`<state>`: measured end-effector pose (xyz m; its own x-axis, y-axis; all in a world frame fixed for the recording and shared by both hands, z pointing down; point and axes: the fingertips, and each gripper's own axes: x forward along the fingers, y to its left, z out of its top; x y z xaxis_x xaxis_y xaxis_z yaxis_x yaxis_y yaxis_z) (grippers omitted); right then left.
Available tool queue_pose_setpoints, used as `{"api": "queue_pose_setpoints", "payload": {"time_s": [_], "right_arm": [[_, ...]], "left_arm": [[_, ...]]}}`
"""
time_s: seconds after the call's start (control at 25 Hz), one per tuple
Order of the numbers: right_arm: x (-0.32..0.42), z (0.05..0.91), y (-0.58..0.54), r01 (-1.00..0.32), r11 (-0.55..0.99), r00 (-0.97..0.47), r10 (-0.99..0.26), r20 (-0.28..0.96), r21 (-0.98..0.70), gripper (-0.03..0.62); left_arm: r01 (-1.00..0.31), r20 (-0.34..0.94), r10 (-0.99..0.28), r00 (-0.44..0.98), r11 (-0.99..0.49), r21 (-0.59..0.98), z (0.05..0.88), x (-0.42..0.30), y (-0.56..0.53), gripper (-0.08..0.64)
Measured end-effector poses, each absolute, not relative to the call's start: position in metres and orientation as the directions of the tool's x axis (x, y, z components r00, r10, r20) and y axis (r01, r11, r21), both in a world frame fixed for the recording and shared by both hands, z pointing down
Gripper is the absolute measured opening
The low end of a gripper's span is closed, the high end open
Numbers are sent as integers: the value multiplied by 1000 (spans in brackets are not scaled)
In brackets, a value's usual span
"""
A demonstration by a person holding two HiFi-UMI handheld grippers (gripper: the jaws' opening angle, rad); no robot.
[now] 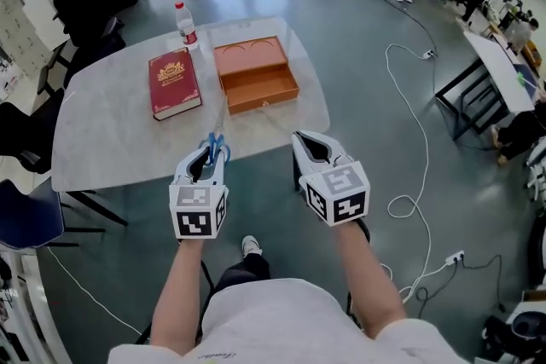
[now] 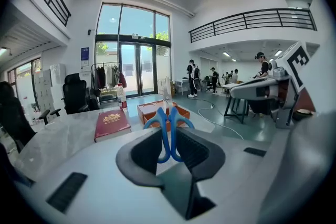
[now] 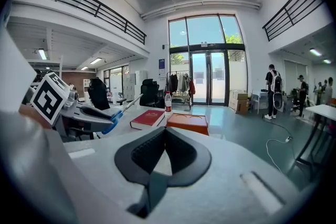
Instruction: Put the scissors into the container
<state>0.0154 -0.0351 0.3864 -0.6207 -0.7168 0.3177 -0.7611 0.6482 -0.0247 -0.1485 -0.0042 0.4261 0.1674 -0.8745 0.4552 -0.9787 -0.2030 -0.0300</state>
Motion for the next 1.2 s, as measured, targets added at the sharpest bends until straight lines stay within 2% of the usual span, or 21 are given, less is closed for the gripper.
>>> {"api": "queue_pose_setpoints", "payload": {"time_s": [0.52, 1.2], "right_arm": [[-32, 382, -76, -794, 607, -584, -746, 320, -34, 5], [-30, 388, -124, -845, 534, -510, -801, 313, -12, 5]], "left_arm": [[-966, 444, -866, 228, -260, -11, 422, -196, -51, 81], [-925, 481, -816, 320, -379, -26, 441, -197, -112, 81]]}}
